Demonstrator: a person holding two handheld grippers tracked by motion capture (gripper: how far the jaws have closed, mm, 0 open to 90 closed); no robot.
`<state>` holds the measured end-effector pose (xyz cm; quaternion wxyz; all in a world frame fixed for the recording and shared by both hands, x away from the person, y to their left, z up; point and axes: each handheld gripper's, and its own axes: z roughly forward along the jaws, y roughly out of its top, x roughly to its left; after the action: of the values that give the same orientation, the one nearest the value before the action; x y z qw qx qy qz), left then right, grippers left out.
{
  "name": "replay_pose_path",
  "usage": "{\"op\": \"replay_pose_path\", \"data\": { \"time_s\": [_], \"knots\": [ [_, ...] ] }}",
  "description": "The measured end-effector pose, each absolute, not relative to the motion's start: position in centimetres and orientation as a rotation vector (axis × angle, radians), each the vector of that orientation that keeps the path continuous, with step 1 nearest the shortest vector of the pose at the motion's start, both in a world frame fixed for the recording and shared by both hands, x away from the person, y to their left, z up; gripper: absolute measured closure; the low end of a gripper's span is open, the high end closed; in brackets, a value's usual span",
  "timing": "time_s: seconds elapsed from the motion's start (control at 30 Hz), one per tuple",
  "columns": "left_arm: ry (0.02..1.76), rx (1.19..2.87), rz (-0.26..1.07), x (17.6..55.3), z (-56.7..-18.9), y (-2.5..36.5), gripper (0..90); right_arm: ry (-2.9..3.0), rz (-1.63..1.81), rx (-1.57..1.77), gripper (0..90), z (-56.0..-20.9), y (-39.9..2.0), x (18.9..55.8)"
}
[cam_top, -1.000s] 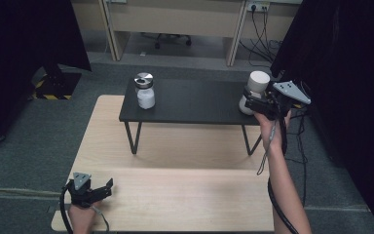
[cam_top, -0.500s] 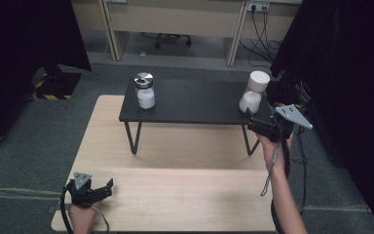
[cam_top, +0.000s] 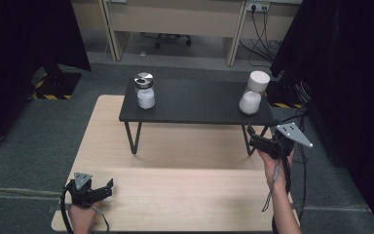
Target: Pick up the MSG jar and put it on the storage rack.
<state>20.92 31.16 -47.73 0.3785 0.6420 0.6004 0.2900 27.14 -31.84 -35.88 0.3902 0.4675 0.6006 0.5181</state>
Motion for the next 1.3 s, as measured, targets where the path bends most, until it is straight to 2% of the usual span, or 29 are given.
{"op": "replay_pose_path", "data": {
  "time_s": [1.0,1.3],
  "knots": [
    [1.534,1.649,0.736,21.0,-47.7,31.1,0.0,1.477,1.198,1.366,0.3,-46.0,-31.3,21.4],
    [1.533,1.661,0.734,21.1,-47.6,31.1,0.0,1.449,1.179,1.44,0.3,-48.0,-31.4,20.0]
  ]
}}
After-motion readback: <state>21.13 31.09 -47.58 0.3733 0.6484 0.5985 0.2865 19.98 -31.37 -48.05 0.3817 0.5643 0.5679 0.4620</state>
